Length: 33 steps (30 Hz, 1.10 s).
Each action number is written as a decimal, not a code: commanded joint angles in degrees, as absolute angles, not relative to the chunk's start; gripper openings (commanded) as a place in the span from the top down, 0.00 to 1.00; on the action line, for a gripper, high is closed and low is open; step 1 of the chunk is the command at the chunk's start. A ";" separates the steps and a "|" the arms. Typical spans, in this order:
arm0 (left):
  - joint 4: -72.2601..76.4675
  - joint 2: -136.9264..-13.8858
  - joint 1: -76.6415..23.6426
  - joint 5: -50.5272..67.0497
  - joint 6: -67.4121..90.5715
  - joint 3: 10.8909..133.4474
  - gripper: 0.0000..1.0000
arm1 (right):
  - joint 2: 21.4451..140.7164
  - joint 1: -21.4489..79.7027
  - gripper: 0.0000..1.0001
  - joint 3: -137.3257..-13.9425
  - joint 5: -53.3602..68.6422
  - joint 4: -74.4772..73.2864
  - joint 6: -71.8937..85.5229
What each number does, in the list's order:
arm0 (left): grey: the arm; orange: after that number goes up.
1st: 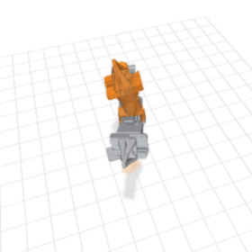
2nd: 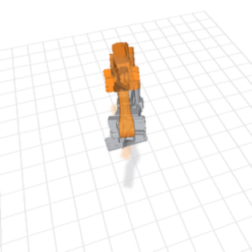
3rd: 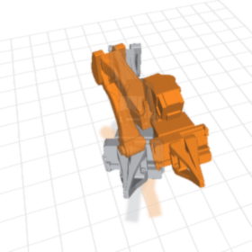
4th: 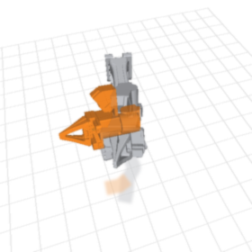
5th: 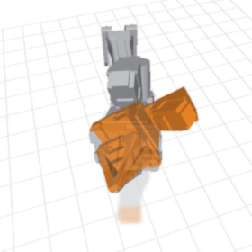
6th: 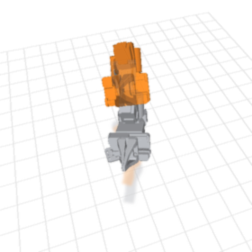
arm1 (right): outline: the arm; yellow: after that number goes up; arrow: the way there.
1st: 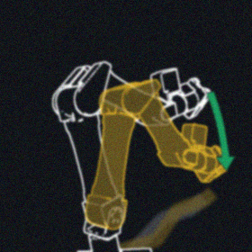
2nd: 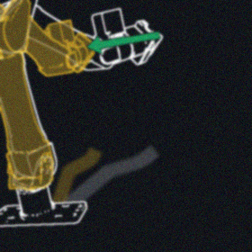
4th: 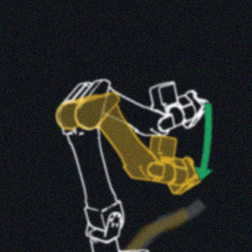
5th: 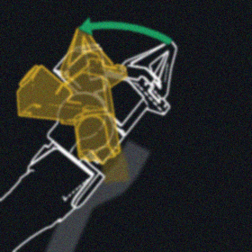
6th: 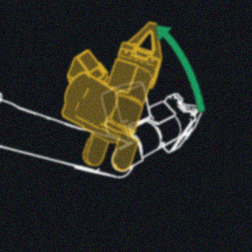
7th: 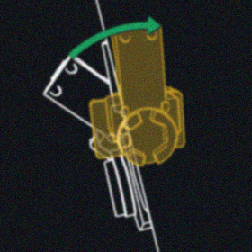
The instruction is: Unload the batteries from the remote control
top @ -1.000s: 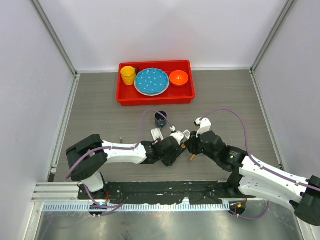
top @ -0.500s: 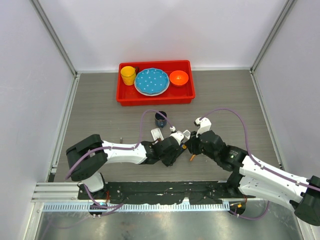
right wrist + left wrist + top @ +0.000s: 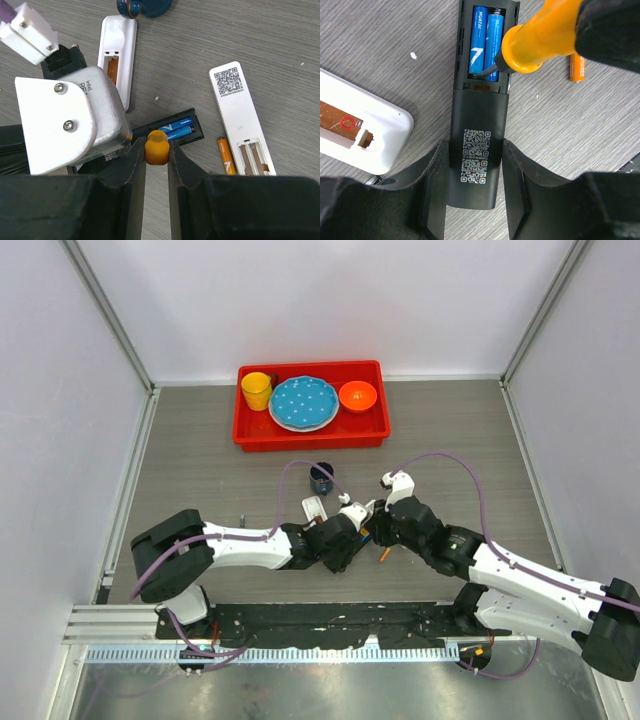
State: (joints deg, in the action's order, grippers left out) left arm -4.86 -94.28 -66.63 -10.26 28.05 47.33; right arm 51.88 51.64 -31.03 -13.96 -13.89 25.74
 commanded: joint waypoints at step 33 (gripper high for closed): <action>-14.68 -97.29 -65.74 -8.00 31.46 42.10 1.00 | 52.20 50.10 0.99 -37.35 -23.12 -13.62 20.39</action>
State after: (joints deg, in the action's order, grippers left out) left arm -3.53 -93.47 -66.17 -10.28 29.85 46.17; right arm 51.20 51.13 -35.57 -24.01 -17.21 22.65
